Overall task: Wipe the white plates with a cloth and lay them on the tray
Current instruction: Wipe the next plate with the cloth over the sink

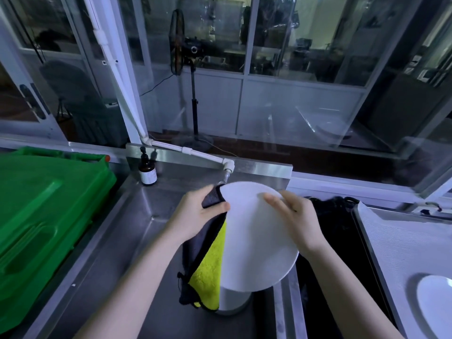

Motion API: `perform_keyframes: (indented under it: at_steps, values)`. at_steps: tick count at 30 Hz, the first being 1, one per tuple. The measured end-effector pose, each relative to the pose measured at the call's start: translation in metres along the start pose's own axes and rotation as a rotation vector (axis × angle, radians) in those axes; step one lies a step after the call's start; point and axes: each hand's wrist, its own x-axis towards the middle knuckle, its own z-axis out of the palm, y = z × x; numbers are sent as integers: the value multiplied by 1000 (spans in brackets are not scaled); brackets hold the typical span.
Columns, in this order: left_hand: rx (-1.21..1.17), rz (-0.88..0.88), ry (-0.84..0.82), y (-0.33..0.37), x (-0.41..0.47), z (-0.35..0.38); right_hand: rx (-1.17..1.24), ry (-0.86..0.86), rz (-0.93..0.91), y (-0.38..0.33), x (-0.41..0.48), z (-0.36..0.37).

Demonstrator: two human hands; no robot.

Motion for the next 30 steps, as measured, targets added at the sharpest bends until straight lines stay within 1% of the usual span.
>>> perform_keyframes:
  at_steps: [2,5,6,7,9,11,12,13,15,16,17,18,20,21,22,24,25,26,27,28,30]
  values:
    - [-98,-43,94,-6,-8,2,136,103,95,5,-4,1]
    - [-162,-165,332,-13,-16,14,405,258,301,14,-17,18]
    - [-167,-202,402,-15,-18,18,456,284,346,16,-22,24]
    - [-164,-225,451,-17,-20,20,468,268,356,18,-25,28]
    - [-156,-240,491,-20,-19,16,419,131,310,17,-24,24]
    - [-105,-226,456,-21,-15,6,359,-47,220,12,-14,7]
    - [-45,-201,402,-19,-12,1,325,-116,175,8,-6,-3]
    - [25,-162,320,-15,-9,-1,260,-177,123,4,2,-9]
    - [132,-80,113,-4,-3,3,-7,-307,-29,-7,13,-7]
    - [154,-46,21,2,-2,8,-149,-358,-110,-11,15,0]
    - [158,-31,-37,6,-1,12,-238,-377,-171,-13,14,6]
    - [154,-25,-66,9,-1,14,-274,-364,-211,-15,12,9]
    - [146,-34,-52,9,-3,14,-245,-292,-258,-12,7,7]
    - [139,-56,-9,9,-4,13,-197,-236,-236,-8,5,4]
    - [122,-74,62,8,-6,11,-123,-159,-183,-6,3,0]
    - [50,-115,264,1,-12,11,60,33,-46,-2,-3,-2]
    - [8,-141,346,-1,-15,12,122,100,15,-2,-5,-1]
    - [-22,-166,388,-2,-18,13,132,128,48,-2,-6,1]
    - [-40,-177,397,-4,-19,12,100,120,47,-3,-8,1]
    - [-46,-167,375,-4,-19,10,61,85,19,-3,-8,0]
    - [-4,-112,240,1,-16,6,-54,-28,-70,-9,-6,-4]
